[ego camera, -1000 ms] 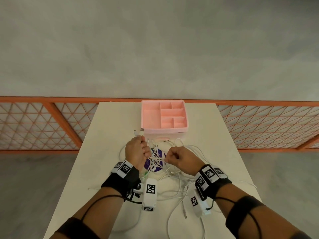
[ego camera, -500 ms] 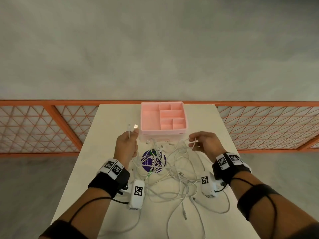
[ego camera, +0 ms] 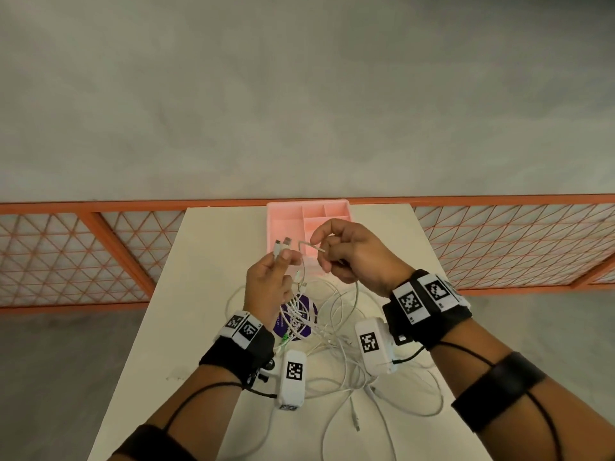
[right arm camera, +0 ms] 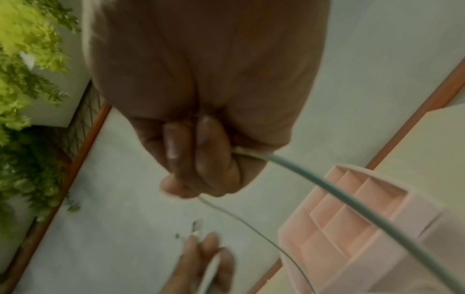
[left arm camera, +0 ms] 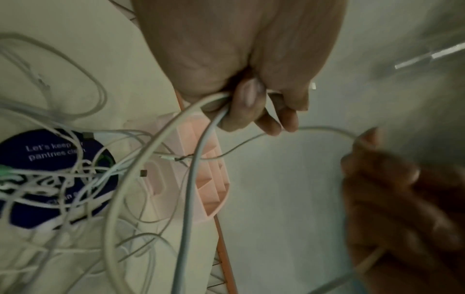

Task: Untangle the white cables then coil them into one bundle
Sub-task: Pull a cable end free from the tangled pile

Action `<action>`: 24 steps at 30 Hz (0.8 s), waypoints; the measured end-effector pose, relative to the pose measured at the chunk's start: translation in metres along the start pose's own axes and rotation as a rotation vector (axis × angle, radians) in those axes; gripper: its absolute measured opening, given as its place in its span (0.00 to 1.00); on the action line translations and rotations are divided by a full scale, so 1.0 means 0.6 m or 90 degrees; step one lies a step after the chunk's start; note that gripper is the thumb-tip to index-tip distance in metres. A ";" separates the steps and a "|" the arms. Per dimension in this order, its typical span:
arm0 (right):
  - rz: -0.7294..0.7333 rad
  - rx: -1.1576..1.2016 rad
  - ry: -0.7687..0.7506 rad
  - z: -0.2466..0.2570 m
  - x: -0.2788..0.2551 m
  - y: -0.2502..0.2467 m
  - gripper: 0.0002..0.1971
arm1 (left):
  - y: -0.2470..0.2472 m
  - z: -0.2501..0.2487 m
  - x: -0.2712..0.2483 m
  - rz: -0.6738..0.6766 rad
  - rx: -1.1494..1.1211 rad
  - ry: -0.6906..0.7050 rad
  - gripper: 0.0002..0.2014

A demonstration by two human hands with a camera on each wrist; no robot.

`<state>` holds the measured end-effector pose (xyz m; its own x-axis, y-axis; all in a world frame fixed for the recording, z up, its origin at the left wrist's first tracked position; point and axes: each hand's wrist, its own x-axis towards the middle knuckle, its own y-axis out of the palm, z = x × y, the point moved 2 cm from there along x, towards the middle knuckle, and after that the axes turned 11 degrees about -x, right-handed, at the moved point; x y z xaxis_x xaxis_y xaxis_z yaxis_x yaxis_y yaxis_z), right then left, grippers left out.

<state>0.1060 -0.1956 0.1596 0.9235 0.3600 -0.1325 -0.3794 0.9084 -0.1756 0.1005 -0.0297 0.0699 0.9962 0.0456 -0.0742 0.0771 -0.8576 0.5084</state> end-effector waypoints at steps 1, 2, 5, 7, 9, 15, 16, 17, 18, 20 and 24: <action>-0.030 -0.032 0.031 -0.005 0.003 -0.005 0.17 | -0.004 -0.003 0.004 -0.037 -0.020 0.016 0.16; -0.058 -0.077 0.067 -0.013 0.004 -0.010 0.18 | -0.006 -0.006 0.008 -0.060 -0.025 0.033 0.16; -0.069 -0.242 0.139 -0.040 0.006 -0.011 0.10 | -0.002 -0.015 0.016 -0.038 0.018 0.059 0.16; -0.027 -0.280 0.127 -0.052 0.008 -0.001 0.10 | 0.008 -0.015 0.017 0.022 0.059 0.043 0.16; 0.013 -0.257 0.084 -0.047 0.008 0.011 0.10 | 0.019 -0.009 0.016 0.072 0.077 0.011 0.15; -0.085 -0.035 -0.073 0.021 0.004 -0.023 0.15 | -0.008 0.017 0.016 0.060 0.055 -0.051 0.15; -0.137 0.033 -0.096 0.034 0.005 -0.039 0.15 | -0.018 0.023 0.012 0.064 0.079 -0.061 0.15; -0.181 0.091 -0.118 0.049 0.005 -0.056 0.15 | -0.027 0.028 0.006 0.070 0.105 -0.073 0.16; -0.213 0.128 -0.137 0.060 0.004 -0.072 0.15 | -0.034 0.034 0.000 0.076 0.121 -0.088 0.16; -0.240 0.146 -0.158 0.075 0.002 -0.095 0.16 | -0.040 0.041 -0.009 0.097 0.136 -0.107 0.16; -0.197 0.118 -0.133 0.067 -0.001 -0.096 0.16 | -0.021 0.035 -0.011 0.095 0.184 -0.039 0.16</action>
<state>0.1292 -0.2395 0.2089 0.9913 0.0816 0.1033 -0.0827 0.9966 0.0057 0.0922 -0.0300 0.0461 0.9908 -0.1145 -0.0727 -0.0927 -0.9630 0.2530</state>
